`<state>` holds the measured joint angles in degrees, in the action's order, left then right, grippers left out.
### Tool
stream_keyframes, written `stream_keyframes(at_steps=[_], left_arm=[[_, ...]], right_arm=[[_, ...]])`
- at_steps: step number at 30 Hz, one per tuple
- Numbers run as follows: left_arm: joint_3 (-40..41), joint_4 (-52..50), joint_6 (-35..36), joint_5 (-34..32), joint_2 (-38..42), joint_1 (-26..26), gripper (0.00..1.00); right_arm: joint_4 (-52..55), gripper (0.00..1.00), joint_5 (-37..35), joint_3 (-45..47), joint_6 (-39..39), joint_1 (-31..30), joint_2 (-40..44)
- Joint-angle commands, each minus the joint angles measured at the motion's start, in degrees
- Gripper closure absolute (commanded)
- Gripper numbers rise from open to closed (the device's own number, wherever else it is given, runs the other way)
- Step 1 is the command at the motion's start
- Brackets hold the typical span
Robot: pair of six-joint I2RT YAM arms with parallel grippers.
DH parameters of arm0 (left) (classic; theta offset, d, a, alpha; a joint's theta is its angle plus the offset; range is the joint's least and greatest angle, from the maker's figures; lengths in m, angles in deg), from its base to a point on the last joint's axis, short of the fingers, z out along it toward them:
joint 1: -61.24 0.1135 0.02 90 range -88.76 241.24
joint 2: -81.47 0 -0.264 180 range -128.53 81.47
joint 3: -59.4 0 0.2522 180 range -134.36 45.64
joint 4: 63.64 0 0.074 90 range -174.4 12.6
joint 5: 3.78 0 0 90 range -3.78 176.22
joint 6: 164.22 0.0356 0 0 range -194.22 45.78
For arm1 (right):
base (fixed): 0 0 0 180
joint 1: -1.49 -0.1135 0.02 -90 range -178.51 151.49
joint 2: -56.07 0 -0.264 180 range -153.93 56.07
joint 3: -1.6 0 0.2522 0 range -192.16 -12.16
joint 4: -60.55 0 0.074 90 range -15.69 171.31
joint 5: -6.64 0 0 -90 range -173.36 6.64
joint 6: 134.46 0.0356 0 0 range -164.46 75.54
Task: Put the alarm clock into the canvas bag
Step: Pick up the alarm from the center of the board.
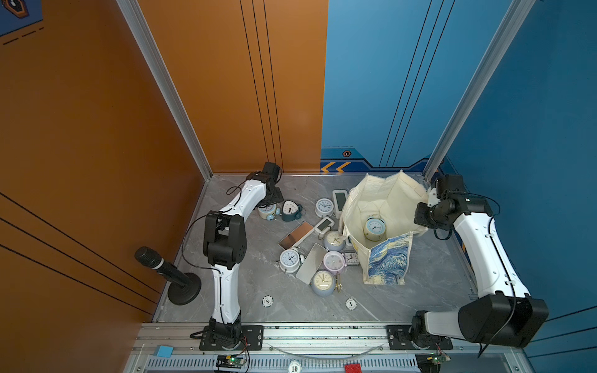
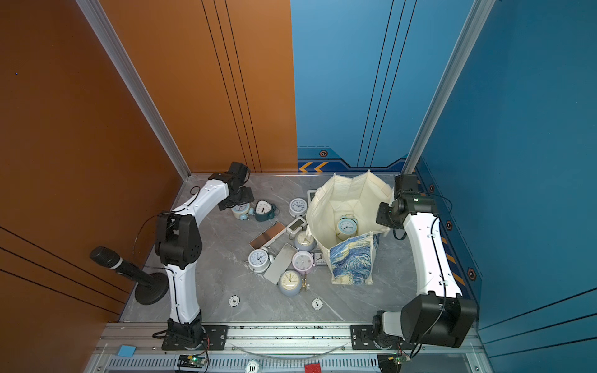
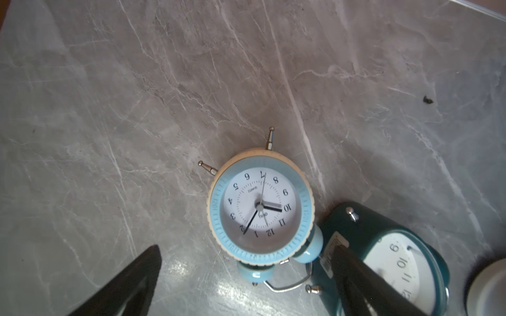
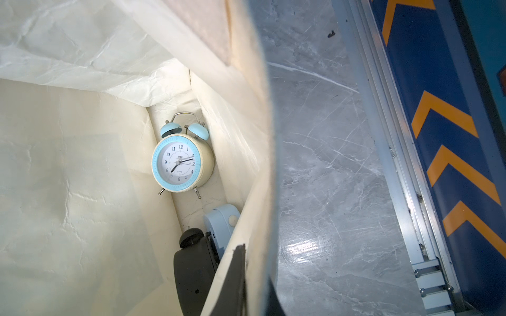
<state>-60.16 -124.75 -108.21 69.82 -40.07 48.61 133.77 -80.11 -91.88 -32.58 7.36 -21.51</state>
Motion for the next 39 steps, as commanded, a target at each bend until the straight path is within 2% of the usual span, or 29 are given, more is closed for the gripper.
stream_keyframes(at_steps=[1,16,32,34,39], left_arm=[[-2.62,-0.31,-1.81,2.68,-2.46,0.52,0.02],[-2.66,0.33,-2.72,6.38,-6.97,2.58,0.0],[-0.37,1.9,-1.02,6.93,-5.29,2.67,0.13],[-0.12,1.86,-0.82,6.93,-4.96,2.72,0.19],[0.4,1.92,-0.02,7.05,-4.02,2.85,0.23]], right_arm=[[0.72,0.91,0.71,0.09,-0.27,-0.51,-0.01],[0.75,0.91,1.13,-0.03,-0.2,-0.51,-0.2],[0.75,0.91,0.71,0.43,-0.21,-0.51,0.26],[0.69,0.91,0.71,0.53,-0.23,-0.51,0.41],[0.66,0.91,0.63,0.63,-0.2,-0.51,0.52]])
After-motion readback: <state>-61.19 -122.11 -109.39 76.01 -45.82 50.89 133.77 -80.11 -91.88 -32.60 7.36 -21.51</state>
